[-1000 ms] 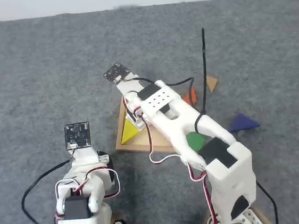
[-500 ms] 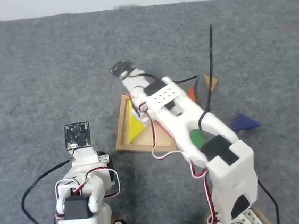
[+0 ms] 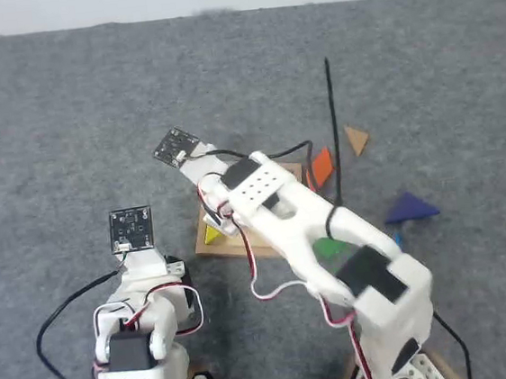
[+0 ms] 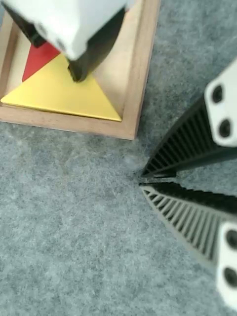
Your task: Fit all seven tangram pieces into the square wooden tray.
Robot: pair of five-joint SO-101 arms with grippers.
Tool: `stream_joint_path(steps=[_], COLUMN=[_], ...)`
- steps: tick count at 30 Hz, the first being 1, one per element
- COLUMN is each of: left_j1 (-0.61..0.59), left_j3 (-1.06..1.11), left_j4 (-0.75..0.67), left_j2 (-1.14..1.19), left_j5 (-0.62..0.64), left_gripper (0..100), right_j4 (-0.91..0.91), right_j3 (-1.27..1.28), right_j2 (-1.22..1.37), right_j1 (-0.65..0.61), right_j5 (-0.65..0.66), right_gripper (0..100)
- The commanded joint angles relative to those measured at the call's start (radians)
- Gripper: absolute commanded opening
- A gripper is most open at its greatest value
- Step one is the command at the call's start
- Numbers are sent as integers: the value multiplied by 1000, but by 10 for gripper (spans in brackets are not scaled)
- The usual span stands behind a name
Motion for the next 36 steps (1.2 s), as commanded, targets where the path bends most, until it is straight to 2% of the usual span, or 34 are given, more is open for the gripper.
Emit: stream_joint_path(steps=[1, 5, 13, 22, 31, 36], left_j1=[-5, -5, -5, -5, -5, -5], left_j3=[-13, -13, -13, -13, -13, -13], left_j4=[2, 2, 2, 2, 2, 2], left_j2=[-20, -20, -20, -20, -20, -20], left_j5=[-9, -9, -9, -9, -9, -9], left_gripper=[14, 14, 14, 14, 14, 14], right_j4=[-38, -88, -91, -77, -93, -148], right_j3=[35, 43, -28, -29, -35, -35], right_j2=[-170, -139, 61, 44, -54, -7], right_j1=[77, 168, 194, 298, 202, 176], right_j5=[12, 18, 20, 20, 12, 15], right_gripper=[227, 227, 227, 226, 227, 227])
